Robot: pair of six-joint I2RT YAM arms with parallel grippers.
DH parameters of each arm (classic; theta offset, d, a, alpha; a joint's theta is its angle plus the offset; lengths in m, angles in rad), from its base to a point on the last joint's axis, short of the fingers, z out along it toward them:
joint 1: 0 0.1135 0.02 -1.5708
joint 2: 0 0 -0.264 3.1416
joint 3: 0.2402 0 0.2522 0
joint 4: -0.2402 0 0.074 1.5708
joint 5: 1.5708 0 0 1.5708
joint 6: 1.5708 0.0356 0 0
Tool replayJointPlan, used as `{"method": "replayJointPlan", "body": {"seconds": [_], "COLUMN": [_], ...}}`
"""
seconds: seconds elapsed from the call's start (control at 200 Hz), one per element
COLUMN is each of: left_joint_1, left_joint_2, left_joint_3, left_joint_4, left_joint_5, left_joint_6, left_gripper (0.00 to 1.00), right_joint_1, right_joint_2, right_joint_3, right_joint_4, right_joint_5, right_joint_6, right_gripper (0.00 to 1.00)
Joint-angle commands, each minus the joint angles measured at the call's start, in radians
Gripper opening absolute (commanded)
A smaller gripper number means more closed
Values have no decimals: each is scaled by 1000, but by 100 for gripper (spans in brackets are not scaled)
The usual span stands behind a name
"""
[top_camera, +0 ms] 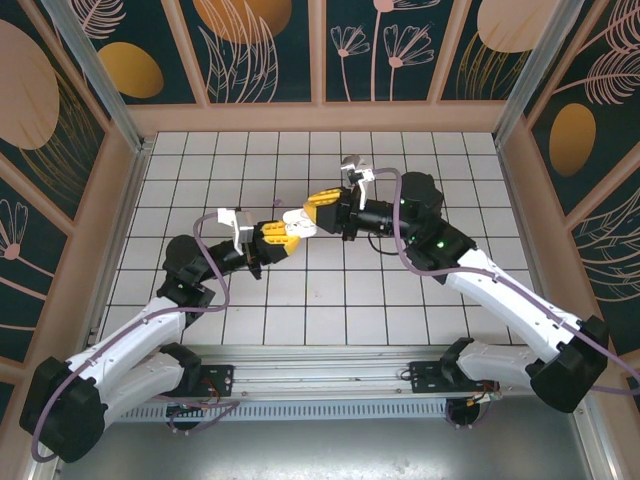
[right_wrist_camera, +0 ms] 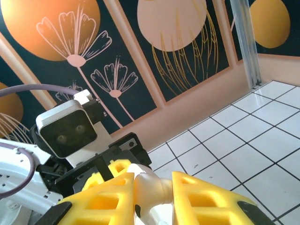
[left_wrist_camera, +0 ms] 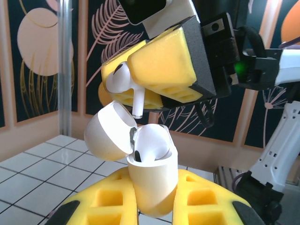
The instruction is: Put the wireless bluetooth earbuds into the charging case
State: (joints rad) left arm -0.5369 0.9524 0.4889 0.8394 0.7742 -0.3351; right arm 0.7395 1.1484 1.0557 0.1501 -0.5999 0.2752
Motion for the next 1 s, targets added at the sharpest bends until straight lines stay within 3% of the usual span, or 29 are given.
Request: {"method": "replayJointPlan", "body": {"seconds": [0.0, 0.435, 0.996], "left_joint_1": [8, 8, 9], "left_joint_2": [9, 21, 41], "left_joint_3": [44, 93, 107], "left_joint_4": [79, 52, 37], "left_joint_5": [74, 132, 133], "left_joint_6": [-55, -67, -56], "left_gripper": [0, 0, 0], "right_joint_1": [-12, -51, -49], "right_joint_2": [-26, -27, -40], "right_joint_3": [45, 96, 131], "right_joint_4": [-28, -89, -169], "right_joint_5": [-105, -274, -317], "right_joint_6": [-38, -60, -124], "right_gripper": [21, 19, 18]}}
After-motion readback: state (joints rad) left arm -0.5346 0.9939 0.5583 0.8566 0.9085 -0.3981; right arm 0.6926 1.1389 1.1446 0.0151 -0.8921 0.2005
